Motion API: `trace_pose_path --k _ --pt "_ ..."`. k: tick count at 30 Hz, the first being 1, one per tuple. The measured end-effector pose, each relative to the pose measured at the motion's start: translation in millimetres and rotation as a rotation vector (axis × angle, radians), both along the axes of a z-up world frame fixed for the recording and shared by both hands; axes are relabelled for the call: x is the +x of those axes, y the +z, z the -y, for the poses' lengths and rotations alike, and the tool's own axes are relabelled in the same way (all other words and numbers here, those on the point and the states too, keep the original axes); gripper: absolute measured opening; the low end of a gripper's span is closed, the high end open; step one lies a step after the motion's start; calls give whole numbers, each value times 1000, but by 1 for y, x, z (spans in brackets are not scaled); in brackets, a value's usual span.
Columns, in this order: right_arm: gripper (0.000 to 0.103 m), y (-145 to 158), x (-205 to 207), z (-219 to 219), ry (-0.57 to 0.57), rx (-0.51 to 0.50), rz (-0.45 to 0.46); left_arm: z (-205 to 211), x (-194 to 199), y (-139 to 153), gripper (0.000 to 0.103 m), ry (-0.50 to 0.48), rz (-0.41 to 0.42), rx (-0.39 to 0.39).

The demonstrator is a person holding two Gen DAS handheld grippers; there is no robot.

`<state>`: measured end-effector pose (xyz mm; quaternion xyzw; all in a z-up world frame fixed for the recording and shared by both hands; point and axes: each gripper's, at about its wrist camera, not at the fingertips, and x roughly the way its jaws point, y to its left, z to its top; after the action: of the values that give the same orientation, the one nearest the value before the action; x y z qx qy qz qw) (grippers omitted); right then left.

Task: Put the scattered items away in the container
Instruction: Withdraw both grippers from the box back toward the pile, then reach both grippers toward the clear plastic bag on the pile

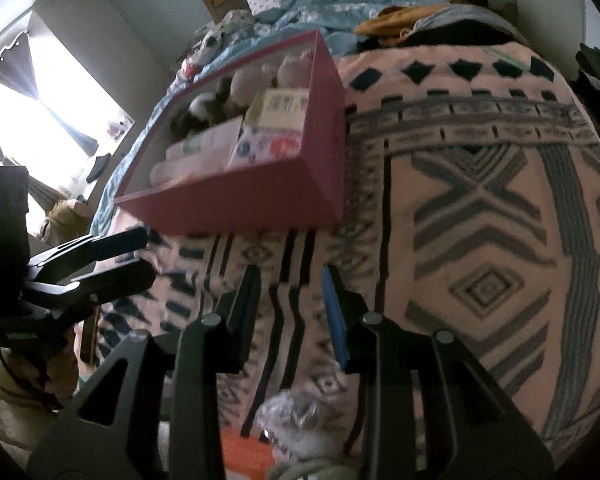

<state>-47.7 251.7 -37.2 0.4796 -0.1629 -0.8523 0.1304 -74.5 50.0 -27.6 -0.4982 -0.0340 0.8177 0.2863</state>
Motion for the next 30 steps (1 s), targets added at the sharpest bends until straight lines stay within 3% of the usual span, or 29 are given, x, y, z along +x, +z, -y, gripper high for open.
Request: trace_pose_path --k 9,18,30 --pt "35 -21 38 -5 -19 -5 89 -3 37 -23 76 -17 87 -21" --pt "36 -38 71 -7 -27 -3 156 -30 48 -46 76 -87 159 -66" --pt "36 -49 77 6 14 35 175 -55 54 -73 76 -147 204 -150"
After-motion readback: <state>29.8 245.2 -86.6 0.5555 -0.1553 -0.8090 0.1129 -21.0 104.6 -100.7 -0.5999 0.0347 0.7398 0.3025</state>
